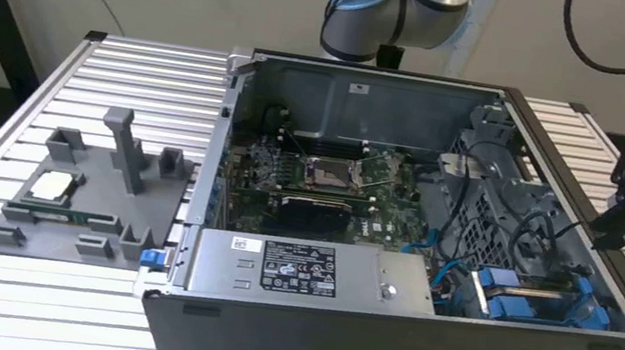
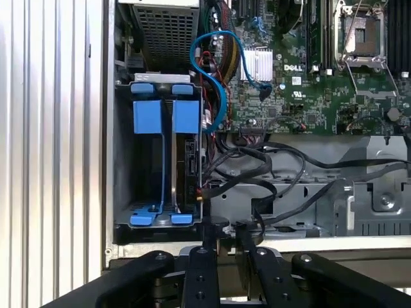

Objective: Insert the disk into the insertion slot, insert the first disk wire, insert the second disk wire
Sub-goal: 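Insert the second disk wire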

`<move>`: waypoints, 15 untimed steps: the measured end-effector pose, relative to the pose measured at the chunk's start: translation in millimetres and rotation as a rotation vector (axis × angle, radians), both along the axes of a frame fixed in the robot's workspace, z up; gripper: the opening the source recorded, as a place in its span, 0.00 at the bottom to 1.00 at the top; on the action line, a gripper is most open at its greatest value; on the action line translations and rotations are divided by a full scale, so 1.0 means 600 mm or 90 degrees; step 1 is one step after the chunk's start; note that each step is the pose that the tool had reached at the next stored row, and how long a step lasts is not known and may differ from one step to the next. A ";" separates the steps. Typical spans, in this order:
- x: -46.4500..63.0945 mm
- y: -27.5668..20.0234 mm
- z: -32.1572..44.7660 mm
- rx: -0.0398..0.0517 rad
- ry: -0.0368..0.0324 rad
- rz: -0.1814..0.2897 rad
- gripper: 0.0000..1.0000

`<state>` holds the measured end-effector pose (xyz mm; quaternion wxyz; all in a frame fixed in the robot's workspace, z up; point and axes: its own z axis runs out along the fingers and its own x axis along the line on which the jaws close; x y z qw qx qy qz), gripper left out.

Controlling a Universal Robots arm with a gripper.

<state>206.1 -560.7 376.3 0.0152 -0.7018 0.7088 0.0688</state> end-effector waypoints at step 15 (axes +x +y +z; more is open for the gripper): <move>0.001 0.0000 -0.010 0.0313 0.0000 -0.001 0.18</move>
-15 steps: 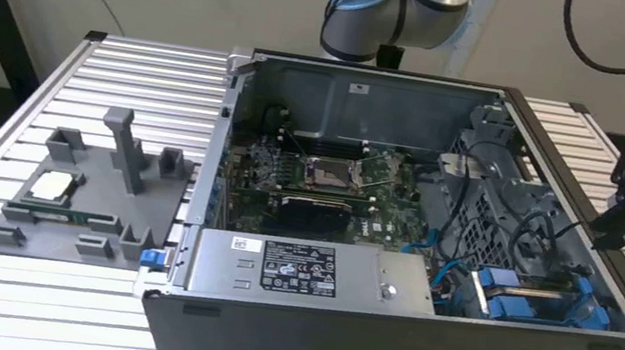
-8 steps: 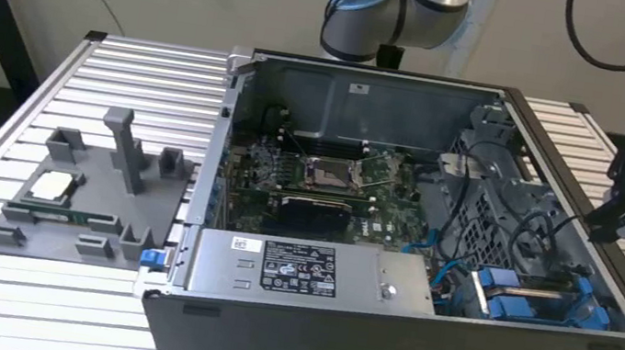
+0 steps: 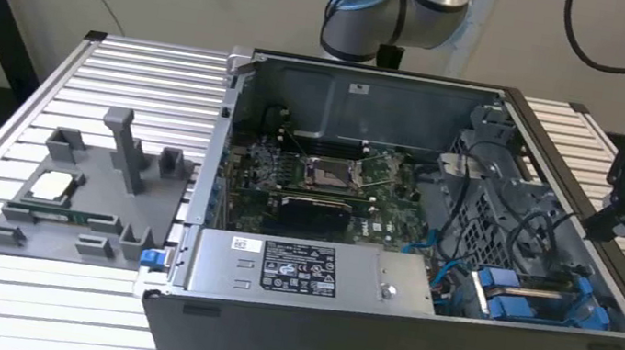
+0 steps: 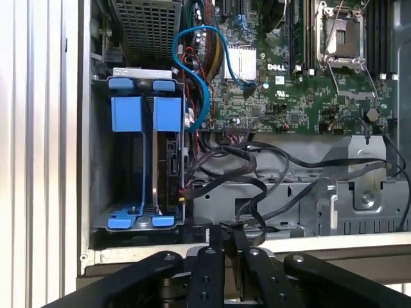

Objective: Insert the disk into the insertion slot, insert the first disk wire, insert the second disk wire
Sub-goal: 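Insert the second disk wire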

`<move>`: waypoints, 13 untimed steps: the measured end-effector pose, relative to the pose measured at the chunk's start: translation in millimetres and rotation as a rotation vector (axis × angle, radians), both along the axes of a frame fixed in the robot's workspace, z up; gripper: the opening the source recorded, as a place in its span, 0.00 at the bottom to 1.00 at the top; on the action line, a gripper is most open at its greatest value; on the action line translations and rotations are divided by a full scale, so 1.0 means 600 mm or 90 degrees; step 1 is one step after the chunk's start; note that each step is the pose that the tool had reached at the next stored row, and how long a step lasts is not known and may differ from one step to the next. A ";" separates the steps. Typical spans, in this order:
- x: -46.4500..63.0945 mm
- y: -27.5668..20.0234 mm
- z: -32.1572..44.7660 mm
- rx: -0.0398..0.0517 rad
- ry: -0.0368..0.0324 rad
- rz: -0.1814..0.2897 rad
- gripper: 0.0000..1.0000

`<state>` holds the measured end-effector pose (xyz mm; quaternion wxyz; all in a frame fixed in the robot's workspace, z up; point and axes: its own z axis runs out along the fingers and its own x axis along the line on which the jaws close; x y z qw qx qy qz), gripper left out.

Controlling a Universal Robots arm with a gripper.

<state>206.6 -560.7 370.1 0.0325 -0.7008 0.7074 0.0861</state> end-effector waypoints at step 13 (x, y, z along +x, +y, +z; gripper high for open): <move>-0.027 -0.0025 0.010 -0.0006 0.0000 0.000 0.16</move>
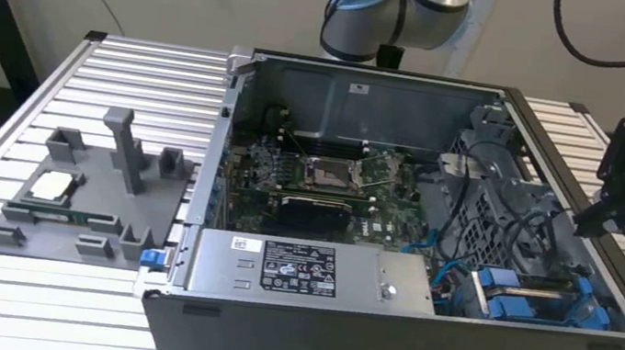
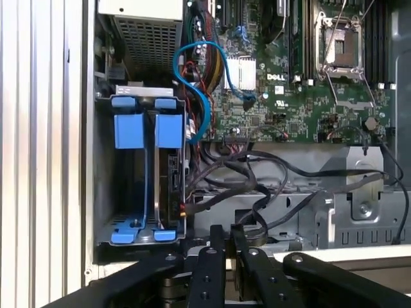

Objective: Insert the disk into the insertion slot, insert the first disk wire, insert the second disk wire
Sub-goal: 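Insert the second disk wire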

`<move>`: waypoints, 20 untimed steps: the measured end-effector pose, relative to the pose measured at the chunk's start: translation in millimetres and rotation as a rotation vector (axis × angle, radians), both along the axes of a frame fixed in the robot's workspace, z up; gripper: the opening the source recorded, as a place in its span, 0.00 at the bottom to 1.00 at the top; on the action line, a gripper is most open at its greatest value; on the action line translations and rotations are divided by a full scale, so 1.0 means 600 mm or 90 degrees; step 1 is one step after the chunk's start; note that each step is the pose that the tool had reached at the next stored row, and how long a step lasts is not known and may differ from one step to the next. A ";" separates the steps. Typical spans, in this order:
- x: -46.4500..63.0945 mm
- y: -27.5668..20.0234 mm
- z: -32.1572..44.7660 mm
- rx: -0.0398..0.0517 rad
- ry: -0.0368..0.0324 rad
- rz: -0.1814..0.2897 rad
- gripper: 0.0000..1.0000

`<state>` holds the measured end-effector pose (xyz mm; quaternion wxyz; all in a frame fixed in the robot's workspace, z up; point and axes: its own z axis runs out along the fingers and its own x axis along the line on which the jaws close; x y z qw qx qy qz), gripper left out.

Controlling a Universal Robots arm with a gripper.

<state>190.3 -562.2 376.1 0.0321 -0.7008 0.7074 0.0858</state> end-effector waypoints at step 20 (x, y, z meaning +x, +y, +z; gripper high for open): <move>-0.082 -0.0107 0.007 -0.0310 -0.0007 0.002 0.16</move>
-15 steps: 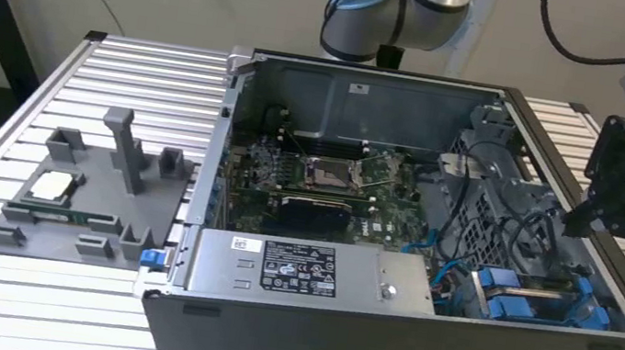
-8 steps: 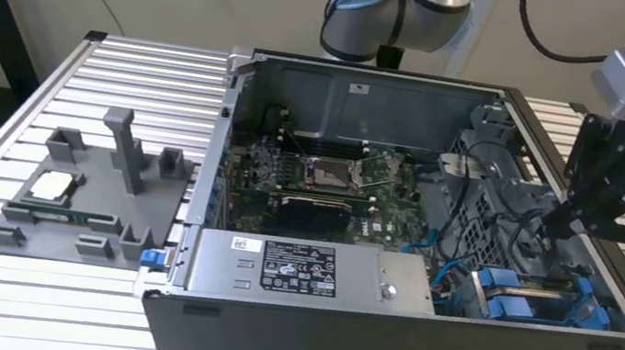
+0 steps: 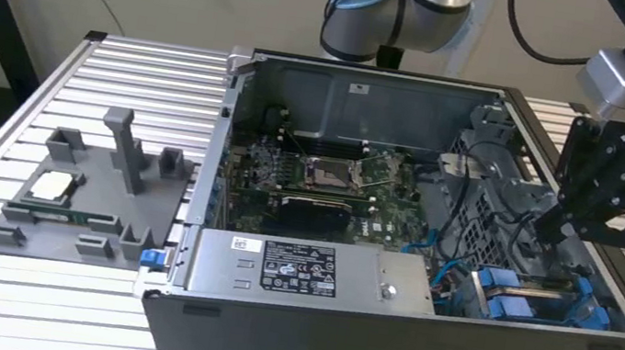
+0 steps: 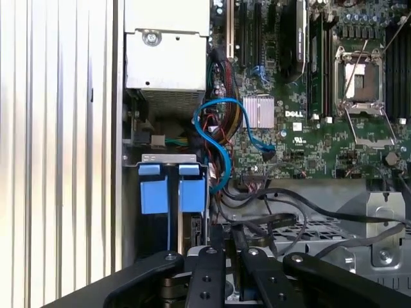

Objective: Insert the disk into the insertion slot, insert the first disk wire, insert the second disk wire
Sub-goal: 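Insert the second disk wire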

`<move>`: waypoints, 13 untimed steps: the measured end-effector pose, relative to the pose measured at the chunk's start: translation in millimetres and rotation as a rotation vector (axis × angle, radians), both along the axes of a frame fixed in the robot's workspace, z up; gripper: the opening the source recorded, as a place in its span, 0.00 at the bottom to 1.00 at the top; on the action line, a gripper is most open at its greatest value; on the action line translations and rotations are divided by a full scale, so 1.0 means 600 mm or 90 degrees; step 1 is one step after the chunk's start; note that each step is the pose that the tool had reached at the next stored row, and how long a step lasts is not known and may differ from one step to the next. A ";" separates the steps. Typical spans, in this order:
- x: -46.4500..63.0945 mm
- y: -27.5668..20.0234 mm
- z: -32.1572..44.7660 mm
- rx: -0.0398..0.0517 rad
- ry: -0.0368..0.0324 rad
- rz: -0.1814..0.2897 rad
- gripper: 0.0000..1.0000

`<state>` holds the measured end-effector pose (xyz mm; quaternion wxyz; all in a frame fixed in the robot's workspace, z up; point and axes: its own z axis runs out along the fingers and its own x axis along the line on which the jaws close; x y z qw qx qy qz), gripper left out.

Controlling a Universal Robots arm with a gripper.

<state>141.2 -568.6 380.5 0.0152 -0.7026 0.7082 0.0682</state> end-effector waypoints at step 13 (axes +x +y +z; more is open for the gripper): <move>0.000 -0.0006 -0.011 -0.0211 -0.0003 0.000 0.16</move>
